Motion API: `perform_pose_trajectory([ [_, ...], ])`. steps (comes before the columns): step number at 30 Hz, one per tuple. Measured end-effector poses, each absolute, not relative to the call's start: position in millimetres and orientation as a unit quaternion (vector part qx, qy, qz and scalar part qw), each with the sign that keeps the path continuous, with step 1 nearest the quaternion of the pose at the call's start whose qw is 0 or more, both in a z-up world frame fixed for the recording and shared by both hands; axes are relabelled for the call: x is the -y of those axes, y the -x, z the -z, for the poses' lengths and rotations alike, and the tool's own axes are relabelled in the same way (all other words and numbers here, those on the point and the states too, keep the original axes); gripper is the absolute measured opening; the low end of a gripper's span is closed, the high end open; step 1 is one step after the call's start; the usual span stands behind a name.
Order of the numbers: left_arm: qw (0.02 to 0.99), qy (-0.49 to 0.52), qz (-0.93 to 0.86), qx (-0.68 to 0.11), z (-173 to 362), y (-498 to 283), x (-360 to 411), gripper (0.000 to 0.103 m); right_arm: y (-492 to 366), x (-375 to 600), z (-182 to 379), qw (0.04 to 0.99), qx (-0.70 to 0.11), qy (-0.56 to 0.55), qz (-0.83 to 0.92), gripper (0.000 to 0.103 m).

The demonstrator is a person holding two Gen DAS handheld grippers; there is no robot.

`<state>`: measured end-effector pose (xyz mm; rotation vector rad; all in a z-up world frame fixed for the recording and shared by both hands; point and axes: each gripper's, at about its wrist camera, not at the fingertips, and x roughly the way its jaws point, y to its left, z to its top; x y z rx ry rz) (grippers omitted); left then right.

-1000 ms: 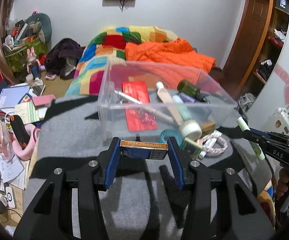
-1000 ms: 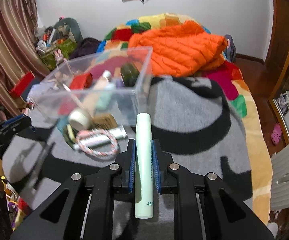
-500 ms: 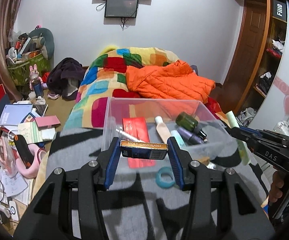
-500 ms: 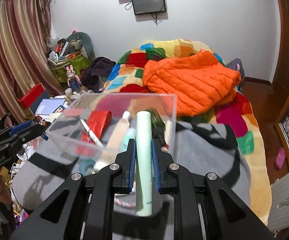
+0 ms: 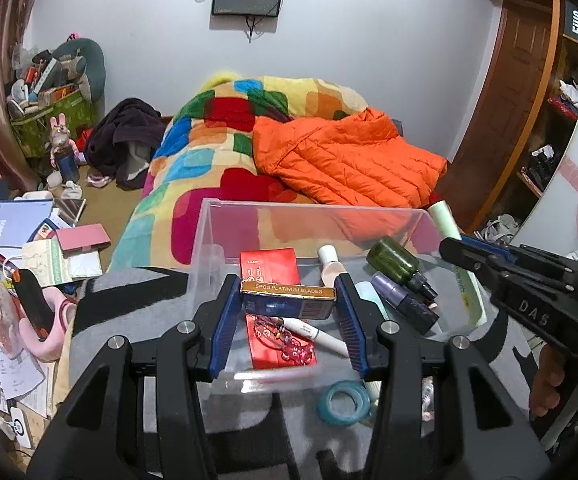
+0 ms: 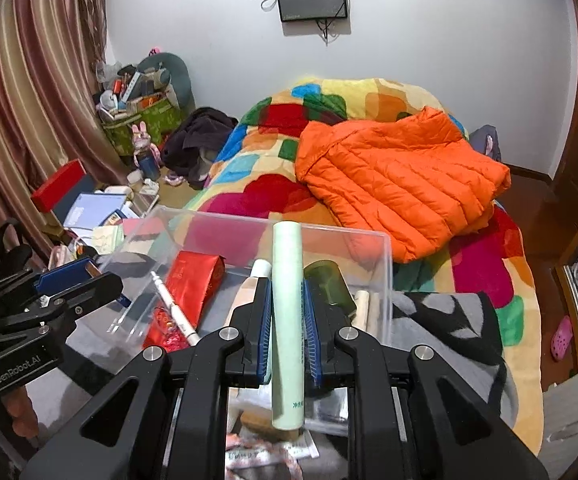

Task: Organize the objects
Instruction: 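Carry the eraser box and pale green tube with both grippers into the box, then open both grippers to release the eraser box and tube in the box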

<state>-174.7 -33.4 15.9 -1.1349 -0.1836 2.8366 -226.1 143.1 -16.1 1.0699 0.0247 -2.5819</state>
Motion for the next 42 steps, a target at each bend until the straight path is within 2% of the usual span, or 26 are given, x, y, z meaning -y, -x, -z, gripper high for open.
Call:
perform_pose_trajectory([
  [11, 0.063, 0.416, -0.904, 0.074, 15.0, 195.7, 32.7, 0.047, 243.4, -125.8, 56.8, 0.181, -0.041, -0.431, 0.883, 0.014],
  [18, 0.072, 0.415, -0.904, 0.073, 9.4, 189.5, 29.5, 0.049, 235.0, -125.1, 51.2, 0.195, -0.049, -0.428, 0.881, 0.014],
  [21, 0.072, 0.405, -0.909, 0.068, 0.6, 183.0, 27.6, 0.051, 229.7, -127.6, 40.6, 0.201, -0.045, -0.42, 0.884, 0.016],
  [23, 0.076, 0.398, -0.912, 0.067, -6.6, 178.1, 26.9, 0.058, 223.7, -131.1, 30.5, 0.207, -0.036, -0.411, 0.887, 0.017],
  [26, 0.075, 0.38, -0.92, 0.062, -19.3, 167.0, 25.4, 0.062, 212.2, -136.7, 16.9, 0.212, -0.03, -0.395, 0.894, 0.02],
  [29, 0.076, 0.369, -0.925, 0.059, -28.4, 154.4, 24.6, 0.068, 196.8, -142.5, 6.6, 0.212, -0.032, -0.378, 0.9, 0.025],
  [31, 0.075, 0.364, -0.927, 0.057, -30.8, 144.4, 23.9, 0.073, 186.0, -146.8, 3.3, 0.206, -0.037, -0.369, 0.906, 0.031],
  [34, 0.073, 0.367, -0.926, 0.047, -27.2, 131.4, 21.0, 0.074, 170.4, -155.6, 4.5, 0.195, -0.045, -0.361, 0.911, 0.036],
  [42, 0.072, 0.413, -0.908, 0.016, 14.2, 111.7, 8.6, 0.074, 146.9, -177.2, 39.1, 0.193, -0.029, -0.407, 0.893, 0.036],
])
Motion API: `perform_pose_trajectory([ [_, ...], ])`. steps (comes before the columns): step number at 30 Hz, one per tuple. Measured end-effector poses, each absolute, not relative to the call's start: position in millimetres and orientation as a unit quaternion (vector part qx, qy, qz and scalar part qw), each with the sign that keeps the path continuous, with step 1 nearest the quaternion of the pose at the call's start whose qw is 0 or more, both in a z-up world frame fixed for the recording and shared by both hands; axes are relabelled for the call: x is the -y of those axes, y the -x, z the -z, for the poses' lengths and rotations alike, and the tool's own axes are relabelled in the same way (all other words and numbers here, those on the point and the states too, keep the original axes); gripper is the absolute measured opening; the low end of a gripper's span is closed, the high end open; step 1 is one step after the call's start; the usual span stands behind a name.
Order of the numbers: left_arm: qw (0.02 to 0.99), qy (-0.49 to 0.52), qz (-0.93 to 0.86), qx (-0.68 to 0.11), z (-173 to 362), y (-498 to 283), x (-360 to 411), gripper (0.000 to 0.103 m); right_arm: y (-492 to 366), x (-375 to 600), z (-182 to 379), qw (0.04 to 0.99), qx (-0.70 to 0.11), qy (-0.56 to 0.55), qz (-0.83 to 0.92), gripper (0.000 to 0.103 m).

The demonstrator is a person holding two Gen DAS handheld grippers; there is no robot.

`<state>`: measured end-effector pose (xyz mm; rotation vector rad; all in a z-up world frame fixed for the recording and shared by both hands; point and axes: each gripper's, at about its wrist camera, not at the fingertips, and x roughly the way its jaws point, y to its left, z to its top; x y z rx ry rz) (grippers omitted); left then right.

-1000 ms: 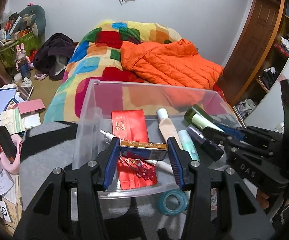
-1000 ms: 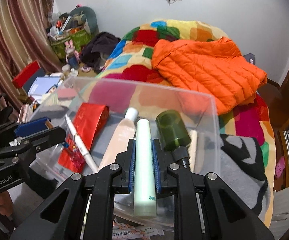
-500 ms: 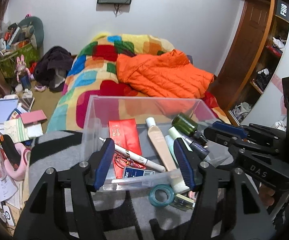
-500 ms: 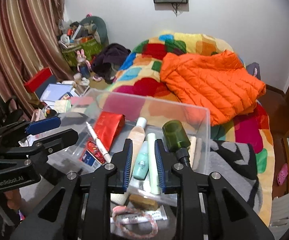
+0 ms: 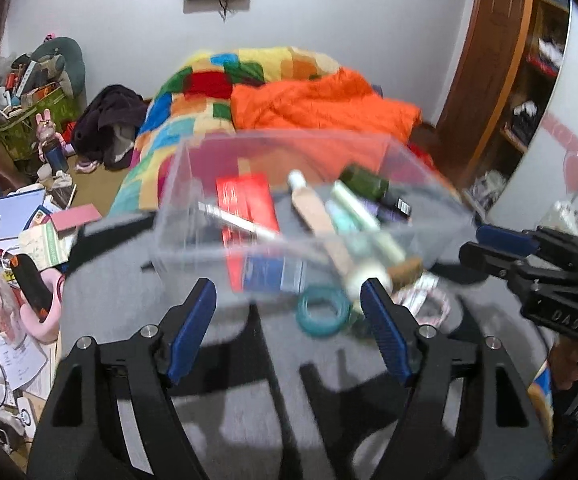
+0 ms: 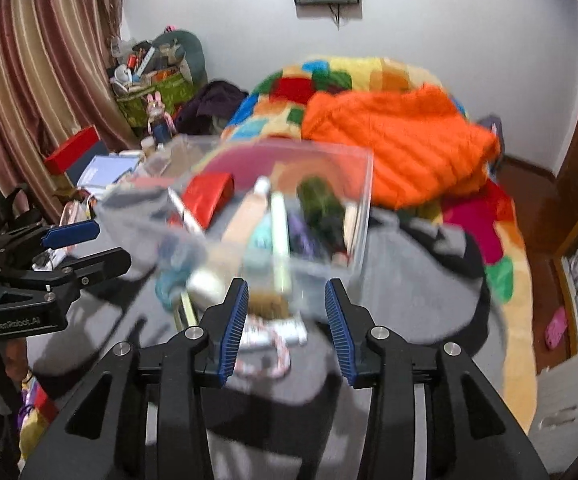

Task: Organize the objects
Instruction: 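Open both grippers to release the eraser box and tube in the box, then grasp the teal tape roll with the left gripper while the right grasps the rope bracelet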

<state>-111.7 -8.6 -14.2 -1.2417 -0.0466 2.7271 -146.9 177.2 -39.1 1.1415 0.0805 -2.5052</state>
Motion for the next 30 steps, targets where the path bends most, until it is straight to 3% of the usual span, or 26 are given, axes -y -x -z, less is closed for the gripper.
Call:
perform_pose_trajectory([
  [14, 0.076, 0.48, -0.873, -0.043, 64.9, 133.8, -12.7, 0.074, 145.6, -176.7, 97.3, 0.194, -0.011, -0.469, 0.862, 0.036],
  [18, 0.074, 0.483, -0.871, -0.048, 69.8, 136.6, -18.5, 0.073, 141.5, -173.3, 98.3, 0.192, -0.027, -0.463, 0.865, 0.018],
  [24, 0.078, 0.485, -0.871, -0.027, 70.6, 141.7, -22.9, 0.053, 134.1, -177.2, 98.7, 0.182, -0.034, -0.454, 0.871, 0.008],
  [26, 0.078, 0.482, -0.872, -0.027, 70.4, 141.3, -25.2, 0.038, 130.3, -180.7, 97.8, 0.178, -0.035, -0.453, 0.873, 0.008],
  [30, 0.077, 0.476, -0.876, -0.024, 67.9, 136.3, -24.5, 0.038, 125.5, -188.1, 93.7, 0.169, -0.031, -0.449, 0.877, 0.008],
])
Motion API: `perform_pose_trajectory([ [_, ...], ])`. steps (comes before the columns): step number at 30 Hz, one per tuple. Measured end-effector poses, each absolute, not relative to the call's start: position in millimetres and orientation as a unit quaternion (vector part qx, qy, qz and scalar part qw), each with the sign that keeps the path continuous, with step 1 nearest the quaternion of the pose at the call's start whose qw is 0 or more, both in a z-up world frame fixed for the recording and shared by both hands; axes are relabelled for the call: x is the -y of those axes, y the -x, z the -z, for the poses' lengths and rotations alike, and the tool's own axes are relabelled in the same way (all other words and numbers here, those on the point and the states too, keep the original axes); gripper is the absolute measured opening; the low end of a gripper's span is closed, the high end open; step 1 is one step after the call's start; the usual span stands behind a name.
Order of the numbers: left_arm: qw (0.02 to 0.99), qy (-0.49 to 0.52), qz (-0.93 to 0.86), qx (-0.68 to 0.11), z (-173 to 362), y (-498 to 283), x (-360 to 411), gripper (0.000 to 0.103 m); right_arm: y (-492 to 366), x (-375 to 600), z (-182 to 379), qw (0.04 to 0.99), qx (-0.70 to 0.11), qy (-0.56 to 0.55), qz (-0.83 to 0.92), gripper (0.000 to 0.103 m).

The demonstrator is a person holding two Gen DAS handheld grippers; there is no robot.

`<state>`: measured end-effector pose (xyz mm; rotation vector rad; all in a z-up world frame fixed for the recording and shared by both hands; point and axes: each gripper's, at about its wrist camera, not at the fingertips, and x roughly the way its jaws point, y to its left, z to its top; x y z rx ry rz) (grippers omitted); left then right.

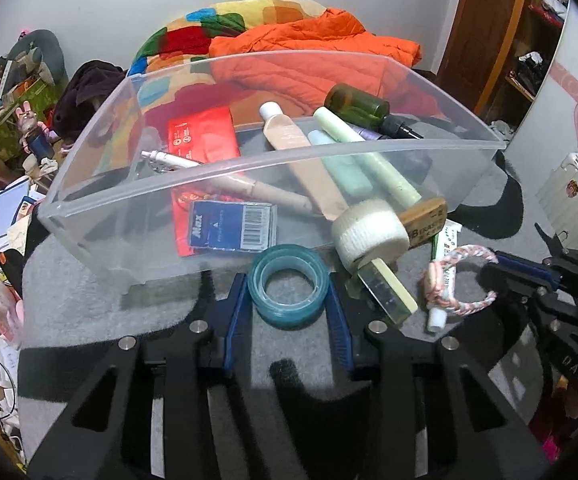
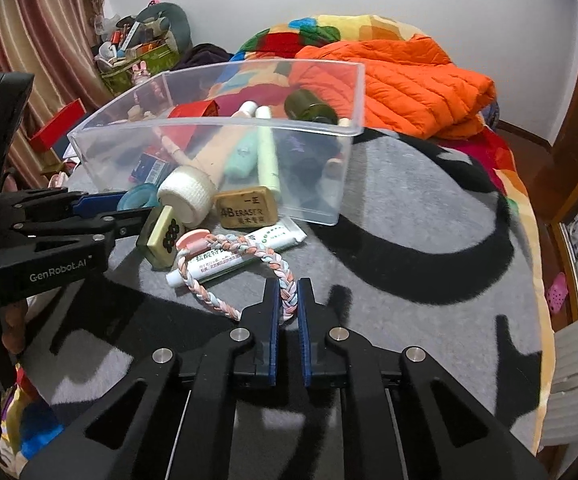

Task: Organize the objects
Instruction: 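Grasp the teal tape roll with the left gripper while the right grasps the rope bracelet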

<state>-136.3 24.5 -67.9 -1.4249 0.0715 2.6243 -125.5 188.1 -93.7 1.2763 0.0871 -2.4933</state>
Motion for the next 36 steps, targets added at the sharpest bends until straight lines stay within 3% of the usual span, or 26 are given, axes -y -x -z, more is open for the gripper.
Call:
perform_pose_trajectory([
  [18, 0.066, 0.411, -0.909, 0.02, 18.3, 88.7, 4.1, 0.038, 108.7, -195.9, 33.8, 0.178, -0.004, -0.381, 0.907, 0.007],
  [23, 0.066, 0.394, -0.916, 0.031, 5.0, 81.0, 11.2, 0.038, 112.1, -187.2, 40.0, 0.206, -0.019, -0.4, 0.893, 0.007],
  [26, 0.07, 0.395, -0.915, 0.039, 4.5, 79.3, 13.5, 0.038, 113.2, -180.2, 54.1, 0.219, -0.027, -0.418, 0.881, 0.014],
  [28, 0.07, 0.399, -0.913, 0.042, 8.3, 77.7, 13.9, 0.038, 116.3, -179.0, 63.9, 0.219, -0.023, -0.429, 0.876, 0.026],
  [36, 0.074, 0.417, -0.904, 0.054, 25.7, 77.0, 13.5, 0.038, 139.1, -148.0, 76.3, 0.231, -0.053, -0.437, 0.868, 0.026],
])
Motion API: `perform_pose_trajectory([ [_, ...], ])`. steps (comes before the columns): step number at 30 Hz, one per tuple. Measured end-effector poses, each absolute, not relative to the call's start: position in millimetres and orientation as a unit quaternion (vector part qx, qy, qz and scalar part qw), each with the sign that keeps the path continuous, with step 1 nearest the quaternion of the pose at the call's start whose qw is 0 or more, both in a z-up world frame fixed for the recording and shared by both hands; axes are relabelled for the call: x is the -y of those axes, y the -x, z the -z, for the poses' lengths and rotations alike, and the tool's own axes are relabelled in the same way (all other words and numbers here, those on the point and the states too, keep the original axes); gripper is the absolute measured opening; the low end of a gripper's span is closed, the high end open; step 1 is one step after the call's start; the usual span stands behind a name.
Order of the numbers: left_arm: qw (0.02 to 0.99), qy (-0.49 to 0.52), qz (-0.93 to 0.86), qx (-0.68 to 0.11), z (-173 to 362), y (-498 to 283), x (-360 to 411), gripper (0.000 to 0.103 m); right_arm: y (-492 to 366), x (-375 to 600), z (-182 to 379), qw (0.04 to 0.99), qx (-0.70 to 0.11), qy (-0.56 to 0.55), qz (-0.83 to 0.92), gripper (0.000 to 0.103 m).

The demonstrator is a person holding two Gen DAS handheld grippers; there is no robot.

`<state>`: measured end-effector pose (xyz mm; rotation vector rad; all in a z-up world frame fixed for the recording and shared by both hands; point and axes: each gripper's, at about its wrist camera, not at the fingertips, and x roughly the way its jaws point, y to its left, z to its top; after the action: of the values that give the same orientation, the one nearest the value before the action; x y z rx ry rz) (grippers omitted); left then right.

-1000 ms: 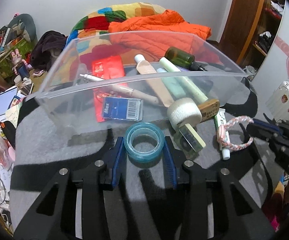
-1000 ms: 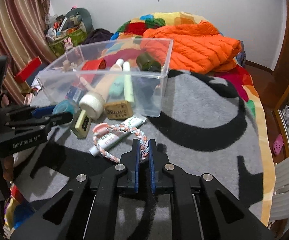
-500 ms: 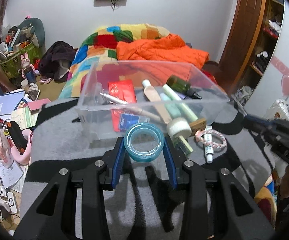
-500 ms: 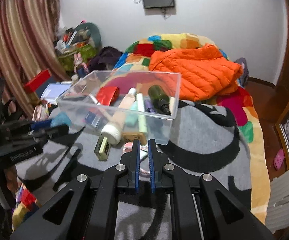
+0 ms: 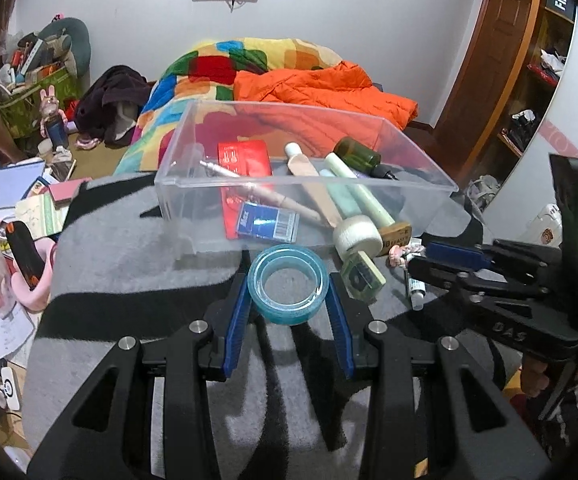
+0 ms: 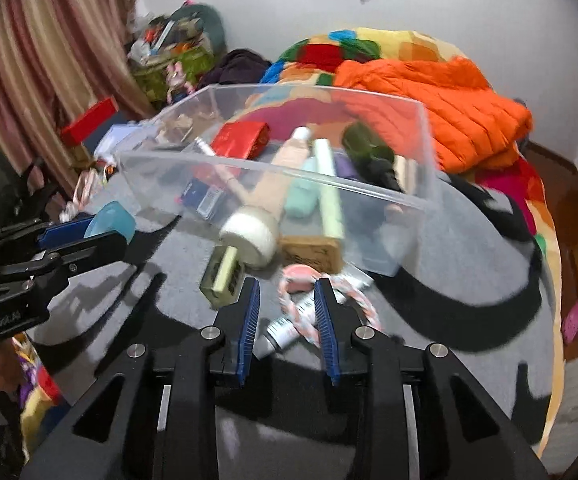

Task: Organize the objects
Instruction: 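Grasp the teal tape roll with the left gripper while the right grasps the rope bracelet, then carry the tape roll and rope bracelet with both grippers into the box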

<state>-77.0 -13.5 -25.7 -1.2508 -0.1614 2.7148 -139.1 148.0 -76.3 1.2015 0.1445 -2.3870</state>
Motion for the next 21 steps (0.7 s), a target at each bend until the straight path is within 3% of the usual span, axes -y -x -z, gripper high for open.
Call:
perform_pose_trajectory([
  [5, 0.077, 0.423, -0.901, 0.057, 32.6, 75.1, 16.9, 0.038, 135.9, -128.4, 90.3, 0.209, -0.142, -0.428, 0.868, 0.025],
  [8, 0.077, 0.426, -0.899, 0.06, 35.8, 76.0, 18.1, 0.038, 132.8, -129.5, 90.6, 0.19, -0.162, -0.419, 0.873, 0.01],
  [11, 0.078, 0.425, -0.9, 0.063, 35.7, 77.2, 18.4, 0.038, 134.0, -137.5, 86.8, 0.193, -0.144, -0.423, 0.874, 0.006],
  [21, 0.077, 0.395, -0.913, 0.067, 8.5, 80.5, 20.6, 0.038, 124.2, -164.8, 46.8, 0.208, -0.055, -0.39, 0.895, 0.005],
])
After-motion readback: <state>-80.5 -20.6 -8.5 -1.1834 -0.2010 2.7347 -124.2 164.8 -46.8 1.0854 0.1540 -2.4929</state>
